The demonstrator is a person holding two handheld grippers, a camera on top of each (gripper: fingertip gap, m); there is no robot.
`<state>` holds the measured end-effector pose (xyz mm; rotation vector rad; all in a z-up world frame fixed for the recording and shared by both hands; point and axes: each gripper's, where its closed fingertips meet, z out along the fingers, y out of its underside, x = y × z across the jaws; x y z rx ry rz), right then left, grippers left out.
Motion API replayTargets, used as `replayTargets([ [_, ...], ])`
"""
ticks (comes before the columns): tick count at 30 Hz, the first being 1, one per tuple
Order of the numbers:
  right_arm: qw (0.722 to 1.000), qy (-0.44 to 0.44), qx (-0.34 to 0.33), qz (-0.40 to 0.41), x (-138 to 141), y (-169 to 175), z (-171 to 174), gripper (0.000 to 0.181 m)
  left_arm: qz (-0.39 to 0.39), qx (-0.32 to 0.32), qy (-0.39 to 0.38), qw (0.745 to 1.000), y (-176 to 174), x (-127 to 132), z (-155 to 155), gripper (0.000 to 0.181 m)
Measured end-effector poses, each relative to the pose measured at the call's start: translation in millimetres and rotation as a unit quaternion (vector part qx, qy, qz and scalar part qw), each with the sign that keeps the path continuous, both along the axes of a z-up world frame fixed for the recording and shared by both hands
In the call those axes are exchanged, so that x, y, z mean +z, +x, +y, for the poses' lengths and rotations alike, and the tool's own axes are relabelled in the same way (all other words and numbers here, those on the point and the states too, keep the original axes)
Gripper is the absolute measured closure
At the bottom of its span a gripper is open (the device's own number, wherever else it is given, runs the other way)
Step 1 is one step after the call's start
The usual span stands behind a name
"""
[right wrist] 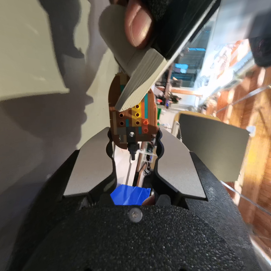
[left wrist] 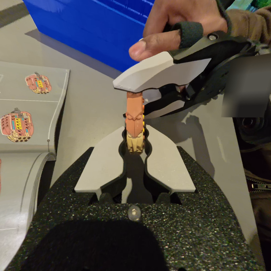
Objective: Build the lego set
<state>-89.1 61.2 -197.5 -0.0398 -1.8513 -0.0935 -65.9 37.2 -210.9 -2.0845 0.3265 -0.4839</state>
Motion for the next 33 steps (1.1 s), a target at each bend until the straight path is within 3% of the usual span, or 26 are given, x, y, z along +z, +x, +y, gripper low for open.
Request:
replayTargets([
  [10,0.996,-0.043,-0.034,0.065,15,2,12,0.111,0.121,0.012,0.081,0.989,-6,13,7,0.159],
  [33,0.989,-0.07,-0.009,0.131,27,16,10,0.119,0.344,0.038,0.199,0.917,-13,29,17,0.16],
])
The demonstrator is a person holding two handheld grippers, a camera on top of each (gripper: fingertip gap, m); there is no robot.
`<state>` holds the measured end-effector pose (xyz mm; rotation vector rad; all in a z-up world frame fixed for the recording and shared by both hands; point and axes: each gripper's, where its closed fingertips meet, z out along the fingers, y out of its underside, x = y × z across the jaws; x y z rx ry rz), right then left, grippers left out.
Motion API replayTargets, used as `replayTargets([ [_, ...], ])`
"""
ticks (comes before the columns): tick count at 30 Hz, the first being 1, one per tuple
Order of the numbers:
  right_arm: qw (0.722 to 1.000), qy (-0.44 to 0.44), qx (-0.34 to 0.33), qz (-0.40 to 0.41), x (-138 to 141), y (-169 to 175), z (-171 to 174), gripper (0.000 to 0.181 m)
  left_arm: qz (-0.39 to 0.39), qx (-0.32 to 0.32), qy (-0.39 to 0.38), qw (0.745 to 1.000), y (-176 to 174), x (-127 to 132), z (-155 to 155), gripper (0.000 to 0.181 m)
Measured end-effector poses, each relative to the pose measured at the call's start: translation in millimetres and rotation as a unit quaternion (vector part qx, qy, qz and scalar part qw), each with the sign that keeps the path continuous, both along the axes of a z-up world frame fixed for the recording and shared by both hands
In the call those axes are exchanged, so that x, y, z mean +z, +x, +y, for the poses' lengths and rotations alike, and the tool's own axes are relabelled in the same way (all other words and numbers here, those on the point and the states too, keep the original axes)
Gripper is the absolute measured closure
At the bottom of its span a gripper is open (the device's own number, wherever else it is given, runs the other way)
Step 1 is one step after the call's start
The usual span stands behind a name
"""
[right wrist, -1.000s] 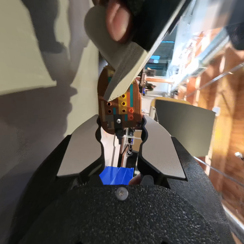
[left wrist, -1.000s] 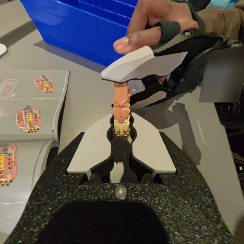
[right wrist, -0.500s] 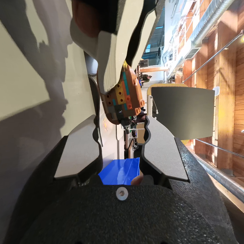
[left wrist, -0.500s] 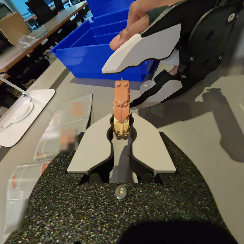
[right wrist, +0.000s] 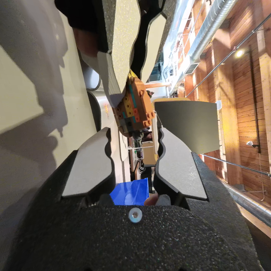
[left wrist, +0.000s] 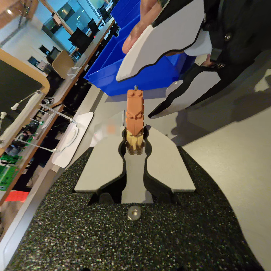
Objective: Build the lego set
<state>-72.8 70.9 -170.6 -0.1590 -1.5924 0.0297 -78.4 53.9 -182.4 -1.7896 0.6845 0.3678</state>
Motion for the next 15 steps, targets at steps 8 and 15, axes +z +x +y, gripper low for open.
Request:
replayTargets([
  [8,1.0,0.008,0.008,0.013,0.7,1.7,-2.2,0.12,0.024,0.004,0.017,1.0,0.4,2.2,1.2,0.16],
  [15,1.0,0.013,0.013,0.014,-1.0,2.3,-3.2,0.12,0.007,0.005,-0.005,1.0,0.6,-4.7,2.3,0.16],
])
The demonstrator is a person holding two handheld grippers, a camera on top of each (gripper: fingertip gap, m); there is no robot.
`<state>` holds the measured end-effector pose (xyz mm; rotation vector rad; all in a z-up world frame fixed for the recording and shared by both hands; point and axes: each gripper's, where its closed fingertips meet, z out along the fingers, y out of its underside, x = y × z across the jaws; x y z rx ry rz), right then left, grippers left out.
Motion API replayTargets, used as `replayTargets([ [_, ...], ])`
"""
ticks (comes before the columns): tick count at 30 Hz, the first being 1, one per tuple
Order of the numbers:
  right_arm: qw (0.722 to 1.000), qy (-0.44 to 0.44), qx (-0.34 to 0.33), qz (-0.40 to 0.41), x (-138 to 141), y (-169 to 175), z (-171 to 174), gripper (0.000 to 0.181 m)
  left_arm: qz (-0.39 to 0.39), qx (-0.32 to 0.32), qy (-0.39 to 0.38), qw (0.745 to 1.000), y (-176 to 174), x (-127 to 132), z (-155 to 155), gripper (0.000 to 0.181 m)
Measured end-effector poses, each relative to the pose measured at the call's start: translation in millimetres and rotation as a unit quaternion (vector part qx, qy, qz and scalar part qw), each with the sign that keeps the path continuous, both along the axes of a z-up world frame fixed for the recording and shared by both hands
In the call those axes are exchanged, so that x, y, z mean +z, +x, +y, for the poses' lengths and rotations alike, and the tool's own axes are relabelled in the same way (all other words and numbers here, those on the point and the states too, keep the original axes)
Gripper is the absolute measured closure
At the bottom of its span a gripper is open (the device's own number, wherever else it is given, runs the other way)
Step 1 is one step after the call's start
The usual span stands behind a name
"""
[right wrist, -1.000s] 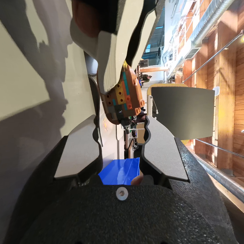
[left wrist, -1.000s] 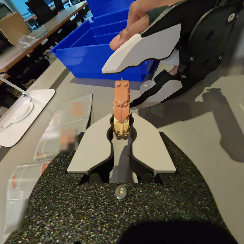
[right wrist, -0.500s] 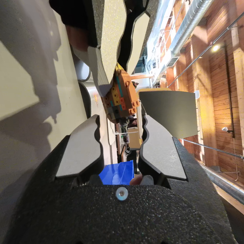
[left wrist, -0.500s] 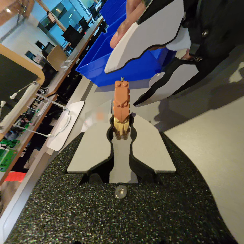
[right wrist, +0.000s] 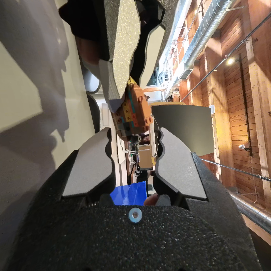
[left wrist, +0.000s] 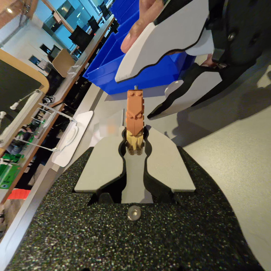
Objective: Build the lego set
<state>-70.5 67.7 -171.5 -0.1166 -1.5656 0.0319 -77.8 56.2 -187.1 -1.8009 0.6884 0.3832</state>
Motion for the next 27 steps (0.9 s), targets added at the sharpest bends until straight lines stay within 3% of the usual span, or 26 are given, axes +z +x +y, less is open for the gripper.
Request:
replayTargets([
  [27,0.999,0.036,-0.02,-0.027,-24,-6,8,0.119,-0.232,0.012,-0.093,0.968,5,-22,2,0.159],
])
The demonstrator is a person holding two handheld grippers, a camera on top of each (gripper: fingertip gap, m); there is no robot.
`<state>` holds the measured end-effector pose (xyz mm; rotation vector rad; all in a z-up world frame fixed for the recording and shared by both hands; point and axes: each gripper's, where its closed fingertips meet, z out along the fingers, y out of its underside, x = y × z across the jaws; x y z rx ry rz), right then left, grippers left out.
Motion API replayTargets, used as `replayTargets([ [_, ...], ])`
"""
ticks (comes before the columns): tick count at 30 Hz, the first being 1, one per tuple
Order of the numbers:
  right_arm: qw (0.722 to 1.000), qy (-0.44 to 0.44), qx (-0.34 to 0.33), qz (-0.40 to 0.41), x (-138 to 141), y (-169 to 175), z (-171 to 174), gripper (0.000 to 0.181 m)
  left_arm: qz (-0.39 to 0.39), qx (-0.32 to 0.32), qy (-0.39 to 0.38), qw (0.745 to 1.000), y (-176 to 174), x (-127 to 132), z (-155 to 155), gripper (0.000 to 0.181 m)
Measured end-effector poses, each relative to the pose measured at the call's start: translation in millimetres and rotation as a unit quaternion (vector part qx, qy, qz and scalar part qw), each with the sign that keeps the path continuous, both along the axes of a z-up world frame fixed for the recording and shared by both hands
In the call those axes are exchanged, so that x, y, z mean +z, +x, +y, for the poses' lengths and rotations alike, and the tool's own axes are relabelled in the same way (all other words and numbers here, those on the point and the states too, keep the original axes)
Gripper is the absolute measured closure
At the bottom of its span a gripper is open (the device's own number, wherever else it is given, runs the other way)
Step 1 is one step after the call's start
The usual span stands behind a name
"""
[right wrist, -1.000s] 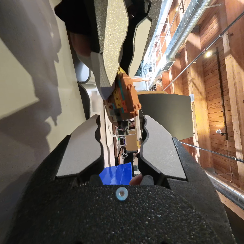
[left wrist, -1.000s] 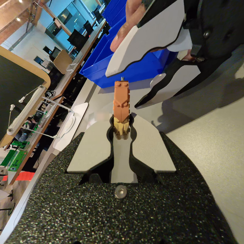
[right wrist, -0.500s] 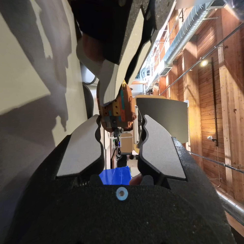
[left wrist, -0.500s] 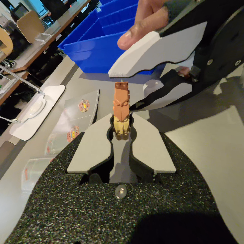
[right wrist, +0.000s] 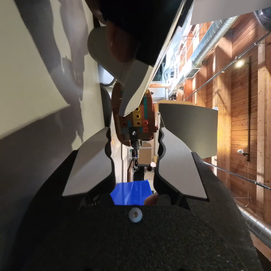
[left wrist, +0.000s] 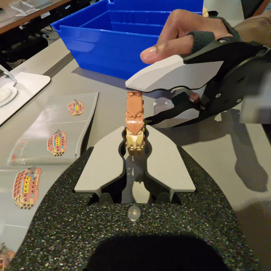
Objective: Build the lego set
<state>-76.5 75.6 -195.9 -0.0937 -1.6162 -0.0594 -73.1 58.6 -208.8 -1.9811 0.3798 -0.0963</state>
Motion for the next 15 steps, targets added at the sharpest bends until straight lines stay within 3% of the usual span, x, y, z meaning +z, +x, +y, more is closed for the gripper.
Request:
replayTargets([
  [15,1.0,-0.002,-0.009,-0.013,-7.0,-1.3,7.7,0.12,-0.03,0.005,-0.015,0.999,-0.9,-4.1,0.8,0.159],
])
